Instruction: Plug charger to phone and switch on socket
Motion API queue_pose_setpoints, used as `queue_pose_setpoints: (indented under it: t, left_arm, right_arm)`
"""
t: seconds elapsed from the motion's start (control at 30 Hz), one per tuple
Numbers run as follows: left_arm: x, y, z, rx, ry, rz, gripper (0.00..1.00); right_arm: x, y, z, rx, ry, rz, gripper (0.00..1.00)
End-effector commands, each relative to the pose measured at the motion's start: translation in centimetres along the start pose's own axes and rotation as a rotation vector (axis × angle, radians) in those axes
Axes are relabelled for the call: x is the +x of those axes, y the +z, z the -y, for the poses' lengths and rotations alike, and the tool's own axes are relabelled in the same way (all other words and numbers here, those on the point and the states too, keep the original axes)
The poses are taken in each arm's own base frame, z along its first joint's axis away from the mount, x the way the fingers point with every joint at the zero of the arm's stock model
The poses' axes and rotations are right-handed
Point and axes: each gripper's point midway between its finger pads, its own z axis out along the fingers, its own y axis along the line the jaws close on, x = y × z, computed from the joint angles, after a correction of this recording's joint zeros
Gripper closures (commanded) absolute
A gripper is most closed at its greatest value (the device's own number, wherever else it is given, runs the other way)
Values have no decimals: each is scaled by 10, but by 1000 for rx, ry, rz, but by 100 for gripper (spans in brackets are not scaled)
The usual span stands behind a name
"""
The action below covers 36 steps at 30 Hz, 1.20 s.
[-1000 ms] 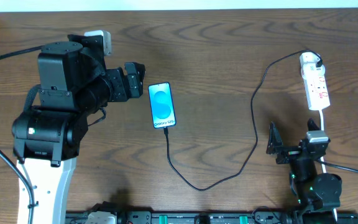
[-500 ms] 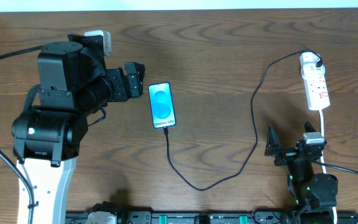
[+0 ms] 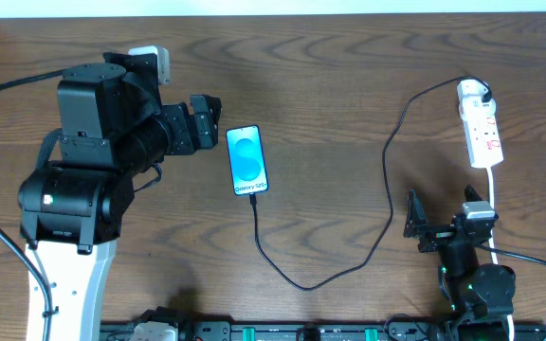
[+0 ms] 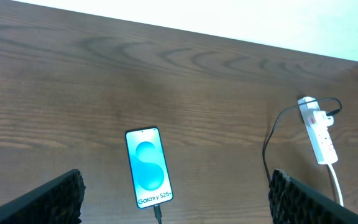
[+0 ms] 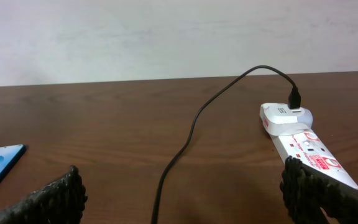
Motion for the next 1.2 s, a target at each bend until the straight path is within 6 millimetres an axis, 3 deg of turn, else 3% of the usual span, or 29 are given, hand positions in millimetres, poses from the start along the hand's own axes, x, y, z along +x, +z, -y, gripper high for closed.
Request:
queue_pose_setpoints:
  t: [0.0,0.67,0.97,1.17]
  left_arm:
    - [-3,-3,-2,-11,1,11,6]
    - [-1,-8,-2,-15,5,22,6]
    - [6,-25,-17,-87,26,120,6]
    - [18,-21,-30,-86,28,227,6]
  right_arm:
    - [0,0,3,16,-11,5,1]
    - [0,0,3,16,-11,4,1]
    - [0,0,3,16,-11,4,1]
    - [0,0,3,16,-11,4,1]
